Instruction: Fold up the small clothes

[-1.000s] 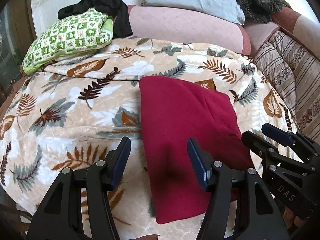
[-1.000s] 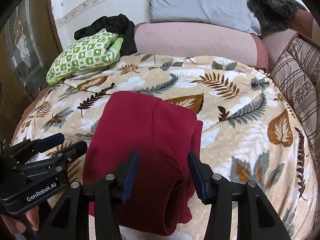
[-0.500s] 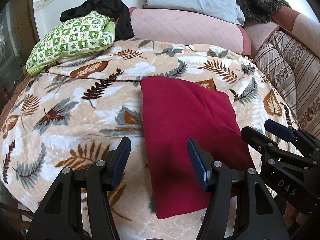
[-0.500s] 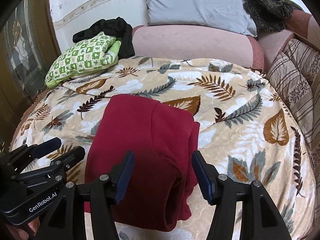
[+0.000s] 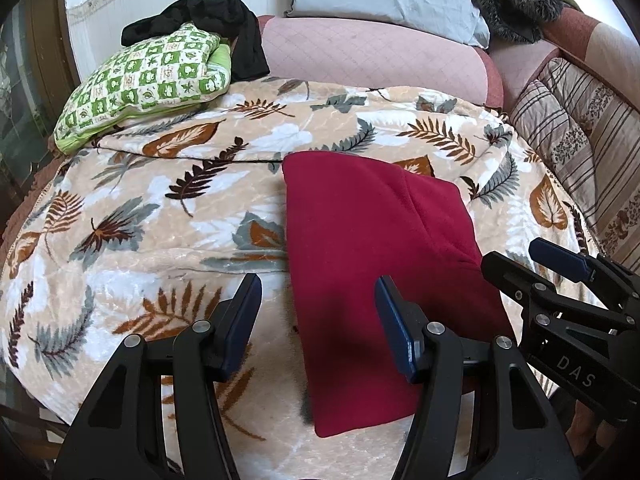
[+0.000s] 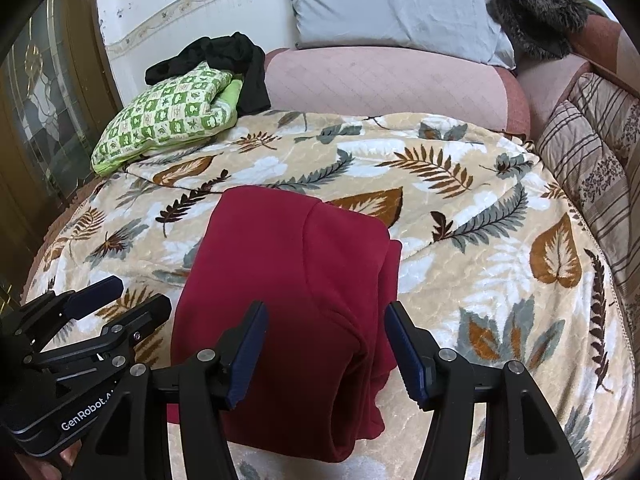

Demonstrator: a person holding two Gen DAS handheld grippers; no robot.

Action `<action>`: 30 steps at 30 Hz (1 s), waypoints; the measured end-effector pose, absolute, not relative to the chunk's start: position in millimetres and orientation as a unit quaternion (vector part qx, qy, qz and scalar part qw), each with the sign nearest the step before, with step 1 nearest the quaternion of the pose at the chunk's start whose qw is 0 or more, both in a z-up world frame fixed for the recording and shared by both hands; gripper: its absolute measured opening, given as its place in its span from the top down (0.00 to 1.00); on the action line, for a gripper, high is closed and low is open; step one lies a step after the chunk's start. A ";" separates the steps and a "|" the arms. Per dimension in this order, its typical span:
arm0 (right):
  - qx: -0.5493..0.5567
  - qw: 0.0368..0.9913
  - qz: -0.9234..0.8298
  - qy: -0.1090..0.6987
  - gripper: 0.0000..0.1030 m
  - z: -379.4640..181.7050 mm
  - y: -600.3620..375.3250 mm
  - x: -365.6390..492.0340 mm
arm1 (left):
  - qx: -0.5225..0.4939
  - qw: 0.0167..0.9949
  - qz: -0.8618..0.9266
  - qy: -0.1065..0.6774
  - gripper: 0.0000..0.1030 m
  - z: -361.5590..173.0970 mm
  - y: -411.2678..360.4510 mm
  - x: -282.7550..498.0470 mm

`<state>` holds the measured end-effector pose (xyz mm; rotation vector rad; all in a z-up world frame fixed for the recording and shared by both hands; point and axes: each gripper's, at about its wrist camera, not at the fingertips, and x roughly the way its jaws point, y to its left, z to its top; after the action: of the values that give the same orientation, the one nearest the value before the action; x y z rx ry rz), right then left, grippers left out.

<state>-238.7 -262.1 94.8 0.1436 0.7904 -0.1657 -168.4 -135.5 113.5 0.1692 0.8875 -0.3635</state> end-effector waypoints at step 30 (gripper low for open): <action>0.070 0.915 -0.076 0.390 0.42 91.6 -260.5 -235.3 | 0.085 0.885 -0.170 0.426 0.43 111.1 -132.9 -164.7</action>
<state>-235.3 -260.5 91.6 0.1444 0.8035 -0.1566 -164.7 -132.9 111.1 0.1761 0.8859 -0.3536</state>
